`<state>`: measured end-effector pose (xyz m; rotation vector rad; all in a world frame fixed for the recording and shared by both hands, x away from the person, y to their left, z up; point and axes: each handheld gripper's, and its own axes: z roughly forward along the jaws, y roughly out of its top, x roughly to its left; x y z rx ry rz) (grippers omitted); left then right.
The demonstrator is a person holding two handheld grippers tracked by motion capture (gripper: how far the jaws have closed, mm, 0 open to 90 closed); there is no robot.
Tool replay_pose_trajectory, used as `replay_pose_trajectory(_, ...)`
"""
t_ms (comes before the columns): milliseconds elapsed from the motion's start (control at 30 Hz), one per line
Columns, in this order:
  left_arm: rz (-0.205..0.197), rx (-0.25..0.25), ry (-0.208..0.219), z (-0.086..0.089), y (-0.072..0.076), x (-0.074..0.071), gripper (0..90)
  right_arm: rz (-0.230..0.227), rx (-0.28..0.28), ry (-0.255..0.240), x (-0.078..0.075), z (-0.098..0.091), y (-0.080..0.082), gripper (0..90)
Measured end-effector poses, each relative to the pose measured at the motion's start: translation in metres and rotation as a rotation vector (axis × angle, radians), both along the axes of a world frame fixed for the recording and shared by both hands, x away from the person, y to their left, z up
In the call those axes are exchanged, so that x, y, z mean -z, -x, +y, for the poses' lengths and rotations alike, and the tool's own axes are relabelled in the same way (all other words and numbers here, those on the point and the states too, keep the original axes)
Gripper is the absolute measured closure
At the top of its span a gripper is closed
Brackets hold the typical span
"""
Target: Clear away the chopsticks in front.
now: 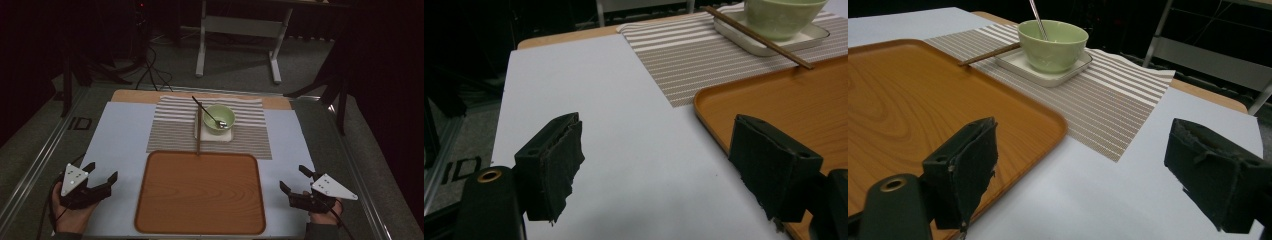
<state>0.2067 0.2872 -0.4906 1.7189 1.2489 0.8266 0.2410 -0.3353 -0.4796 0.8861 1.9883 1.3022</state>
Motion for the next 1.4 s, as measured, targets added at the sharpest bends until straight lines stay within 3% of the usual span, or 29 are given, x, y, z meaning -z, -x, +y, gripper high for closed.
replay_pose_trajectory(600,0.008,0.003,0.015,0.0,-0.004,0.002,21.9,-0.011,-0.007,-0.012,-0.001,0.001,0.0,13.2)
replay_pose_trajectory(900,0.025,0.003,0.062,0.0,-0.017,0.003,22.3,-0.018,-0.012,-0.009,0.0,0.003,0.0,13.2)
replay_pose_trajectory(1167,0.014,0.061,0.052,-0.014,-0.028,-0.006,21.8,-0.023,-0.015,-0.013,0.0,0.004,0.0,13.2)
replay_pose_trajectory(1400,-0.016,0.074,0.058,-0.027,-0.044,-0.015,23.5,-0.026,-0.016,-0.014,0.0,0.005,0.0,13.3)
